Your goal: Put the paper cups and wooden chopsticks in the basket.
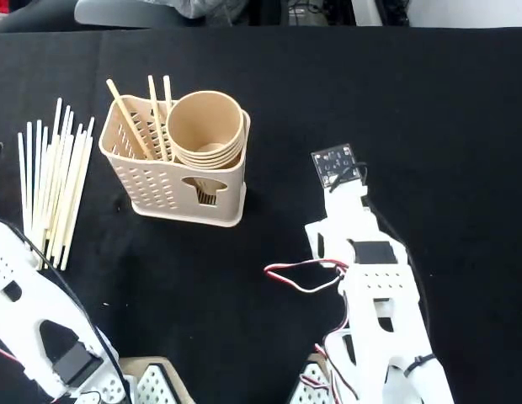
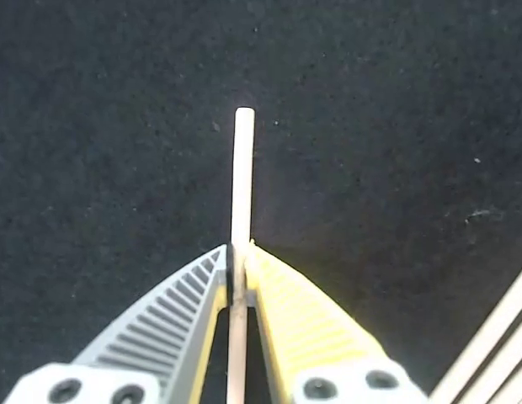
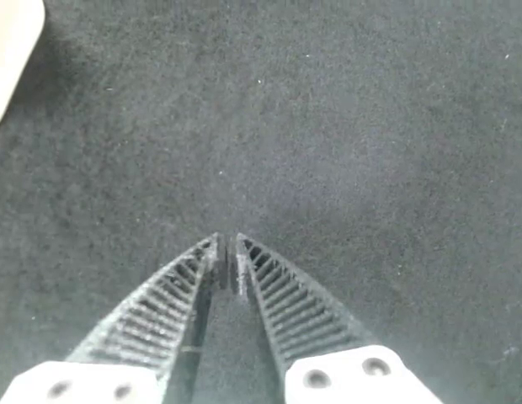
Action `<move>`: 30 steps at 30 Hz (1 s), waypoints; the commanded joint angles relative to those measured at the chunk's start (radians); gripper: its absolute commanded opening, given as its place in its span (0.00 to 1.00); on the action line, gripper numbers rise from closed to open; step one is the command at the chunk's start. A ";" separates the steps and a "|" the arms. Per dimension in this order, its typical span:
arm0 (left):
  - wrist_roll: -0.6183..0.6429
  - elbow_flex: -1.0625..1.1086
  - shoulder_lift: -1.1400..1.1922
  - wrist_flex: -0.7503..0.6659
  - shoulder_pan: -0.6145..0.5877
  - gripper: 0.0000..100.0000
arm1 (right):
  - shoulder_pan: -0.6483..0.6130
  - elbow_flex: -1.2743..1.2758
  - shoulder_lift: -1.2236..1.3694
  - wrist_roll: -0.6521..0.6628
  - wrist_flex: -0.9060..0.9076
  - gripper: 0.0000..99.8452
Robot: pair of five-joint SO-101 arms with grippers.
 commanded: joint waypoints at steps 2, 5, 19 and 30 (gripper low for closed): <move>0.071 -0.056 -0.141 0.043 0.005 0.03 | 0.014 -0.004 -0.005 0.009 -0.018 0.03; 0.074 -0.056 -0.250 0.114 0.024 0.03 | 0.014 -0.004 -0.005 0.009 -0.018 0.03; -0.048 0.423 -0.798 0.242 0.262 0.03 | 0.014 -0.004 -0.005 0.009 -0.018 0.03; -0.015 0.647 -1.223 0.235 0.564 0.03 | 0.014 -0.004 -0.005 0.009 -0.018 0.03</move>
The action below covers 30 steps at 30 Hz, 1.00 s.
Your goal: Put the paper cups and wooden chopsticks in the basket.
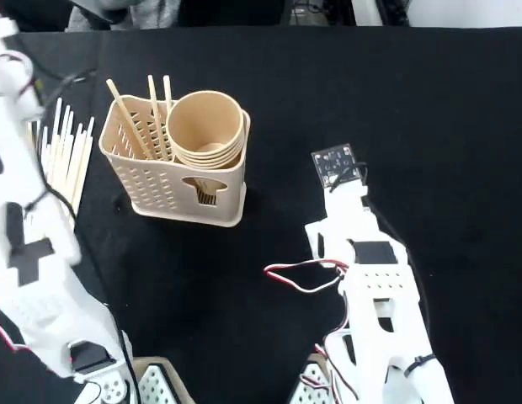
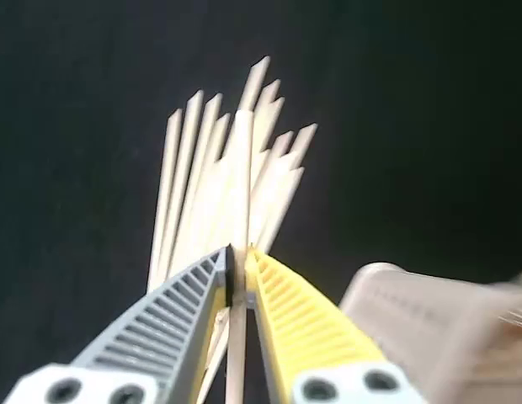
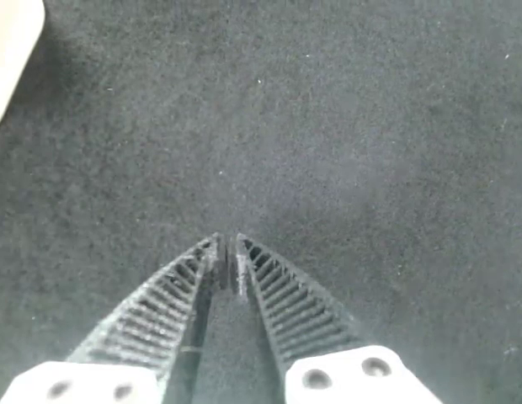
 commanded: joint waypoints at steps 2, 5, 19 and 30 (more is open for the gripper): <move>0.072 0.004 -0.158 -0.011 0.091 0.03 | 0.014 -0.004 -0.005 0.009 -0.018 0.03; 0.091 0.010 -0.203 -0.035 0.127 0.03 | 0.014 -0.004 -0.005 0.009 -0.018 0.03; 0.063 0.326 -0.606 -0.012 0.208 0.03 | 0.015 -0.004 -0.005 0.009 -0.018 0.03; -0.028 1.497 -1.378 -1.060 0.255 0.03 | 0.015 -0.004 -0.005 0.009 -0.018 0.03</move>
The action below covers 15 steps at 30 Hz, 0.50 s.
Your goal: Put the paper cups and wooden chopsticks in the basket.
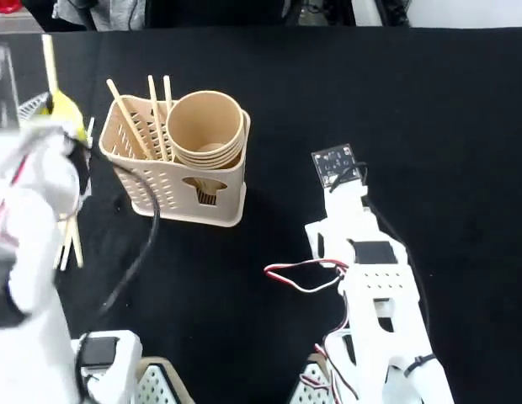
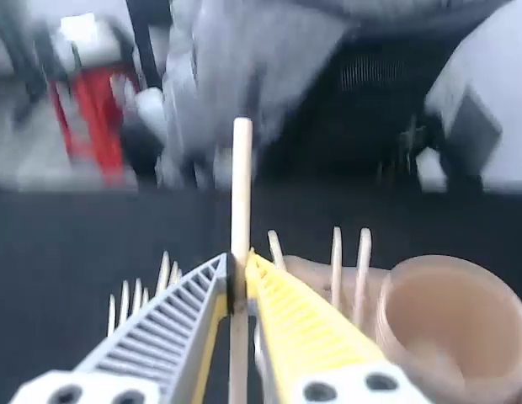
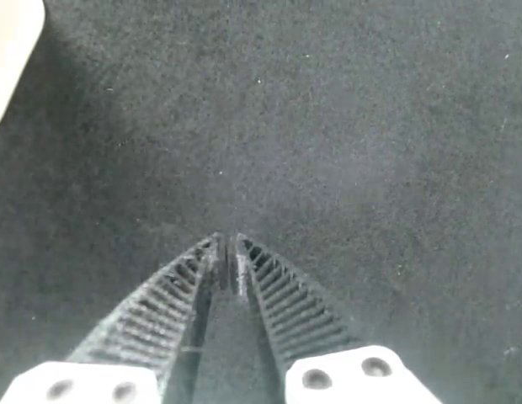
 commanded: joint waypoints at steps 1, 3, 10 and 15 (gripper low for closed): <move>-0.005 0.438 -0.210 -0.539 0.016 0.03 | 0.015 -0.004 -0.005 0.009 -0.018 0.03; -0.005 0.570 -0.244 -0.761 0.016 0.03 | 0.015 -0.004 -0.005 0.009 -0.018 0.03; 0.091 0.499 -0.181 -0.962 0.016 0.03 | 0.015 -0.004 -0.005 0.009 -0.018 0.03; 0.238 0.409 -0.101 -0.910 0.013 0.03 | 0.015 -0.004 -0.005 0.009 -0.018 0.03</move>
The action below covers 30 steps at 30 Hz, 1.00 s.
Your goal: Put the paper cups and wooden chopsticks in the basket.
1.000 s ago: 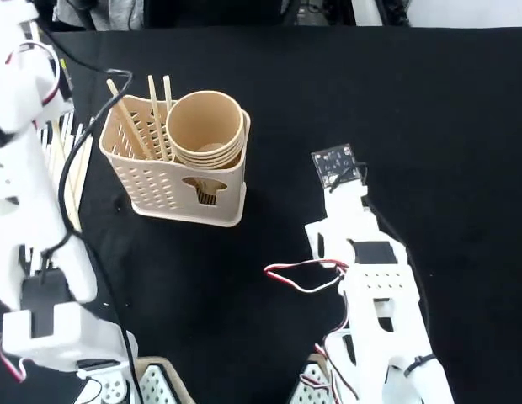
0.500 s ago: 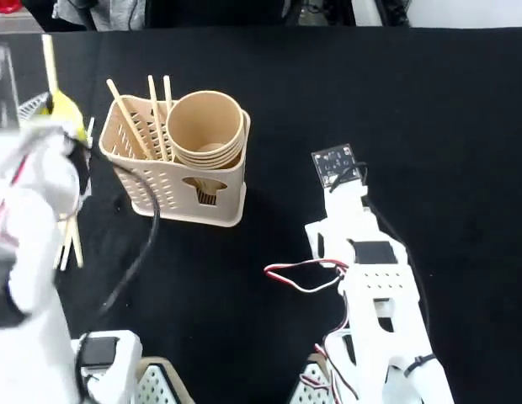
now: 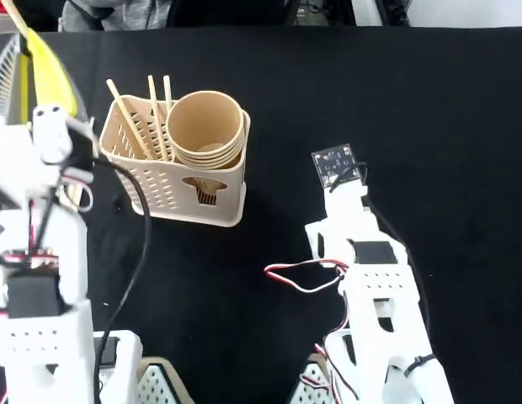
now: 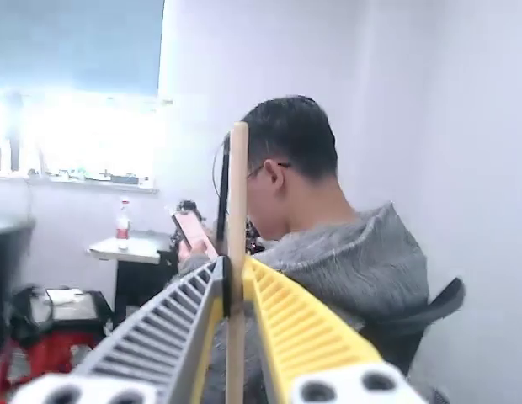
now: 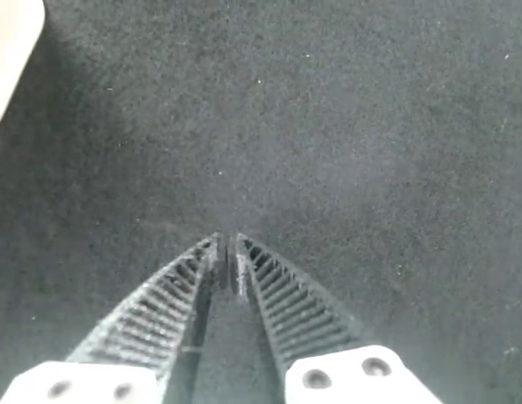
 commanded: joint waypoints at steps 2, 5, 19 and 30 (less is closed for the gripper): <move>0.135 -0.064 0.063 0.003 0.005 0.03 | 0.015 -0.004 -0.005 0.009 -0.018 0.03; 0.189 -0.039 0.150 -0.051 0.005 0.03 | 0.015 -0.004 -0.005 0.009 -0.018 0.03; 0.189 -0.013 0.404 0.002 0.013 0.12 | 0.015 -0.004 -0.005 0.009 -0.017 0.03; 0.018 -0.582 0.416 0.908 -0.093 0.19 | 0.015 -0.005 -0.005 0.009 -0.017 0.03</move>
